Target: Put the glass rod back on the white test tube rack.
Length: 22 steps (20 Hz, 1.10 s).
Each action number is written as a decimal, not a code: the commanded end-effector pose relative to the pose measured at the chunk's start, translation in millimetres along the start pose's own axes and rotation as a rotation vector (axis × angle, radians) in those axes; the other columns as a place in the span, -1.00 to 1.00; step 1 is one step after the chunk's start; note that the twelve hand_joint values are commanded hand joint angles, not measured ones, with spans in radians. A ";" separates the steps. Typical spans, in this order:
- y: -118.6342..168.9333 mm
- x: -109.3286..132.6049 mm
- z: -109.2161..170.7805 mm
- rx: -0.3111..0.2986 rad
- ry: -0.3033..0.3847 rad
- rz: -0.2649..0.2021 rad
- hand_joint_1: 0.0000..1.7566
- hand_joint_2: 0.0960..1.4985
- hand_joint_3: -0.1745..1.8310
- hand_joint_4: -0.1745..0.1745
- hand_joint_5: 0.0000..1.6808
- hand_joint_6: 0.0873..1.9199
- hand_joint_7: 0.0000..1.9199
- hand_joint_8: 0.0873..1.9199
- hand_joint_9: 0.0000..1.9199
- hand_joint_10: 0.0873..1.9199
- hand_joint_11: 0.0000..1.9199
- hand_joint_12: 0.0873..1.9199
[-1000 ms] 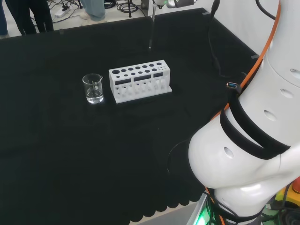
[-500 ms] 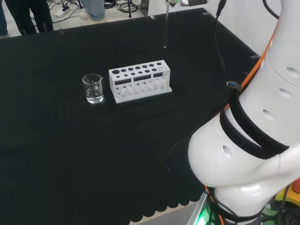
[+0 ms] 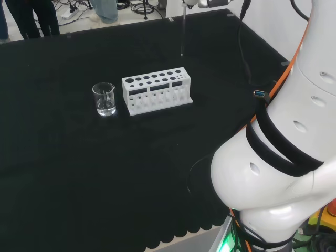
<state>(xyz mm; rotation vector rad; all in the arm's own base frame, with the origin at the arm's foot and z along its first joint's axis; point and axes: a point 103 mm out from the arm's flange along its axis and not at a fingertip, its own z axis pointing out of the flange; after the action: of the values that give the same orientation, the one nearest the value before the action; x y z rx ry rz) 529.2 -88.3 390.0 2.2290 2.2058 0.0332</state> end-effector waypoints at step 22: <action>14.7 29.9 13.2 0.013 0.016 -0.086 0.52 -0.46 0.12 -1.00 0.59 -0.58 0.45 -0.18 0.82 -0.31 0.77 -0.27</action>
<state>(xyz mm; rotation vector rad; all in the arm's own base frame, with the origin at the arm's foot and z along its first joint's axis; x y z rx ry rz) 544.9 -59.6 376.8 2.1425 2.3111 0.0410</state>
